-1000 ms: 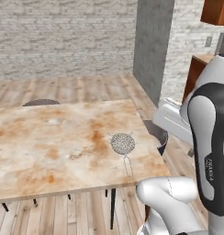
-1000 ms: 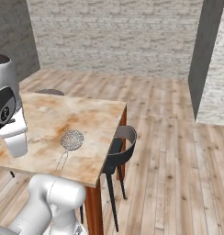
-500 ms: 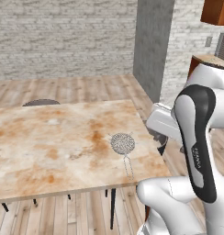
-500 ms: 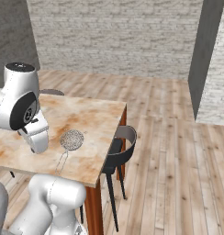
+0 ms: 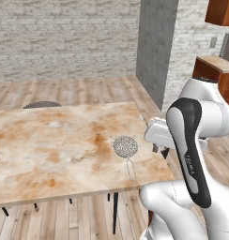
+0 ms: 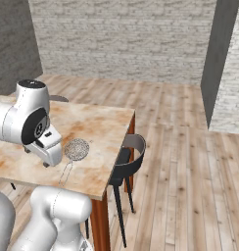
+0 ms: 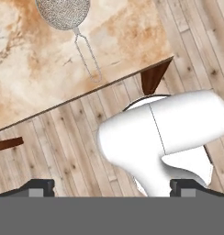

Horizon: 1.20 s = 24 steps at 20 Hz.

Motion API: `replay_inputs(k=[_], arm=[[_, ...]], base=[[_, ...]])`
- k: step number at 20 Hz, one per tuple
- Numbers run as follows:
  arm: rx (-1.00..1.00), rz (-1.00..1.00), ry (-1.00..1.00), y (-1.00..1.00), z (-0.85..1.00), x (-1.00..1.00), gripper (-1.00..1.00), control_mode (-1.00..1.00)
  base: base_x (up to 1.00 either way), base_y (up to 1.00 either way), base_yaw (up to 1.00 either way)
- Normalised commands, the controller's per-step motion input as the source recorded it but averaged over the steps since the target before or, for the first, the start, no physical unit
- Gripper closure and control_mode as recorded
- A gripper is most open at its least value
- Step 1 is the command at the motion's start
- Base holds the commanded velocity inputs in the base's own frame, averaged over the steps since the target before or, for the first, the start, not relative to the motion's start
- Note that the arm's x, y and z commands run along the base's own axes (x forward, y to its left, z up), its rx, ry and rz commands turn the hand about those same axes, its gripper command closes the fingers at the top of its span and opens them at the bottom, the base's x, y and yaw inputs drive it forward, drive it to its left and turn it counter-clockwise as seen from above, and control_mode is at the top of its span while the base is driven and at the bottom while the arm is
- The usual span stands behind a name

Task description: Pick the pot and strainer and place them in the sink. Then turn on the water.

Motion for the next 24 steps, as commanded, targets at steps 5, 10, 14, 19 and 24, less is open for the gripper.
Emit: replay_inputs(k=[5, 10, 14, 19, 24], arm=[[0.0, 0.12, 0.0, 0.0, 0.0, 0.05, -1.0, -1.0], [0.0, 0.05, 0.0, 0.04, -0.03, 0.19, -1.0, -1.0], [0.0, 0.01, 0.0, 0.05, -0.11, 0.24, -1.0, -1.0], [0.0, 0.0, 0.0, 0.07, -0.32, 0.24, -1.0, -1.0], [-0.01, 0.0, 0.0, 0.07, -0.4, 0.23, -1.0, -1.0]], base=[[0.0, 0.0, 0.0], [0.0, 0.0, 0.0], [0.0, 0.0, 0.0], [0.0, 0.0, 0.0], [0.0, 0.0, 0.0]])
